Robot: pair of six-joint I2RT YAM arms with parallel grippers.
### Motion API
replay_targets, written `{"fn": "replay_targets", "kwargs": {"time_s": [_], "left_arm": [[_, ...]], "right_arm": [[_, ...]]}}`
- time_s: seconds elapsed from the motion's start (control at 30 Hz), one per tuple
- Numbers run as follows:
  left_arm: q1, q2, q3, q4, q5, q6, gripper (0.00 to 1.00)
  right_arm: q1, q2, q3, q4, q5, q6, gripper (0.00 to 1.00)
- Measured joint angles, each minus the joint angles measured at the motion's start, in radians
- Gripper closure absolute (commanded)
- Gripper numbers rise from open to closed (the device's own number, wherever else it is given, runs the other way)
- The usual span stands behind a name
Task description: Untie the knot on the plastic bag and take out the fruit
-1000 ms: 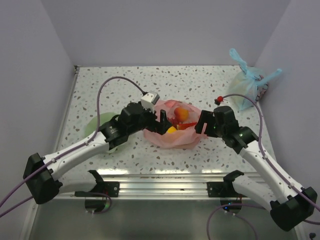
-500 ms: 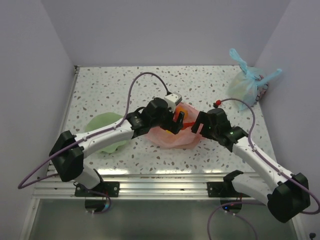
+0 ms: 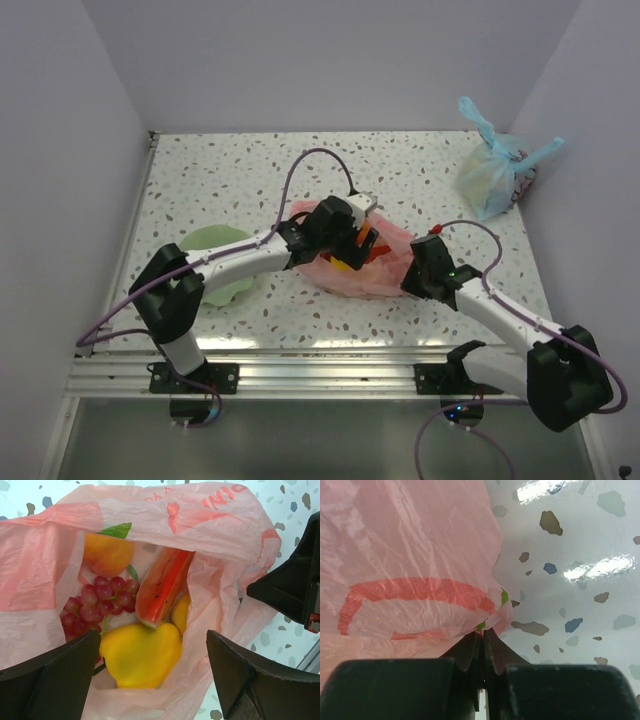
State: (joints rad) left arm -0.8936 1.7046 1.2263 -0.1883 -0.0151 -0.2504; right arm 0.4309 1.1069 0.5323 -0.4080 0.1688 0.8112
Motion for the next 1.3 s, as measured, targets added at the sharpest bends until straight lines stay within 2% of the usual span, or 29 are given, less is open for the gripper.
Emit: {"fn": "replay_targets", "kwargs": {"time_s": [0.23, 0.43, 0.5, 0.77, 0.9, 1.2, 1.3], "left_arm": [[0.0, 0.035, 0.0, 0.008, 0.0, 0.008, 0.07], [0.0, 0.068, 0.004, 0.045, 0.002, 0.008, 0.16], [0.0, 0.095, 0.016, 0.049, 0.003, 0.008, 0.22], [0.0, 0.17, 0.055, 0.047, 0.0, 0.012, 0.23], [0.0, 0.17, 0.053, 0.045, -0.018, 0.006, 0.18], [0.005, 0.012, -0.113, 0.077, -0.137, -0.141, 0.19], [0.01, 0.002, -0.13, 0.092, -0.159, -0.206, 0.2]], "right_arm": [[0.0, 0.01, 0.0, 0.009, -0.005, -0.016, 1.0], [0.0, 0.01, 0.0, 0.013, -0.015, -0.039, 1.0], [0.0, 0.01, 0.0, 0.013, -0.03, -0.045, 1.0], [0.0, -0.015, 0.0, 0.013, -0.049, -0.058, 1.0], [0.0, -0.021, 0.0, 0.013, -0.056, -0.064, 1.0], [0.0, -0.021, 0.0, 0.013, -0.06, -0.069, 1.0], [0.0, -0.02, 0.0, 0.014, -0.06, -0.071, 1.0]]}}
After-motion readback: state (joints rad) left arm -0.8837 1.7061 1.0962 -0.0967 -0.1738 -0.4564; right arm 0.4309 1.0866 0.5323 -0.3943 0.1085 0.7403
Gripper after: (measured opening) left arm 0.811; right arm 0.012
